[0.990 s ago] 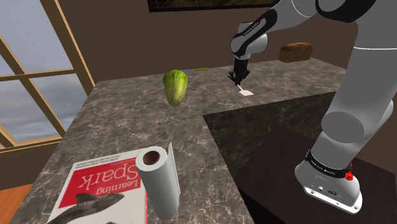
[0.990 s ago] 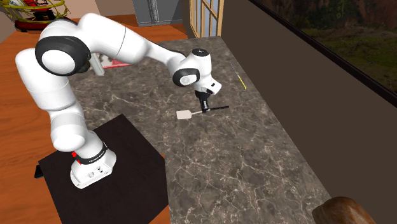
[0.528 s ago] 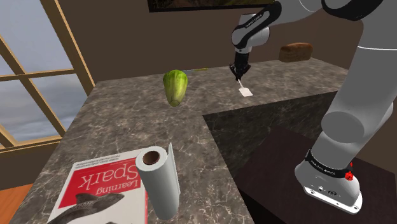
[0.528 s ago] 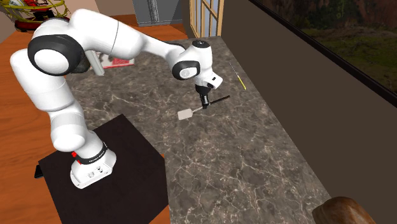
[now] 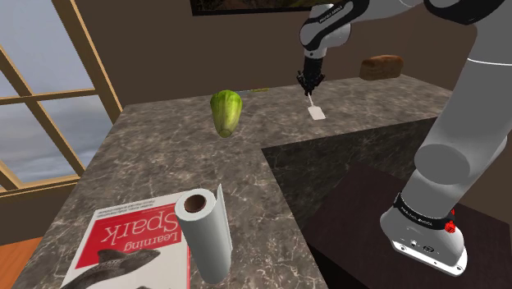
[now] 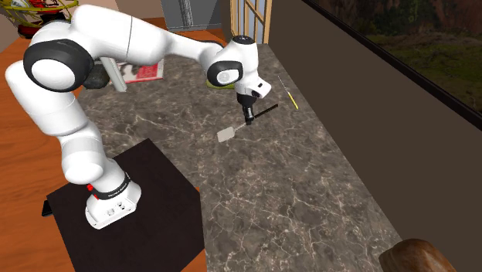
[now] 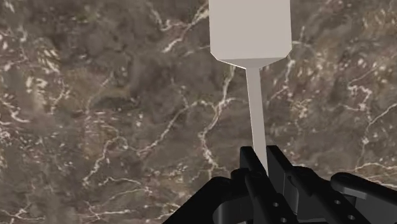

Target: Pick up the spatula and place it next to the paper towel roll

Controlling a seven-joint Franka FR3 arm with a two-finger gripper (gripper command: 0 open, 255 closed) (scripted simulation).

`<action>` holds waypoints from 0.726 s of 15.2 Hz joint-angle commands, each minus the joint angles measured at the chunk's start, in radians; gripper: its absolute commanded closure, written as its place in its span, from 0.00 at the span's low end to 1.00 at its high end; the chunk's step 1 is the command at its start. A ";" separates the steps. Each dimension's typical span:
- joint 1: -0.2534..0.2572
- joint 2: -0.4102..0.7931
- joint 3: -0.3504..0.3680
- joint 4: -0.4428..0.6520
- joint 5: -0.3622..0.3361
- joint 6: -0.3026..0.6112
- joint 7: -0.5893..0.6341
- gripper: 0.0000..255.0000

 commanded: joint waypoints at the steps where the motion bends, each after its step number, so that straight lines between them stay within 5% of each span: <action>1: 0.000 -0.010 0.000 0.016 -0.002 -0.026 0.001 1.00; 11: 0.001 -0.043 0.000 0.112 -0.007 -0.155 0.004 1.00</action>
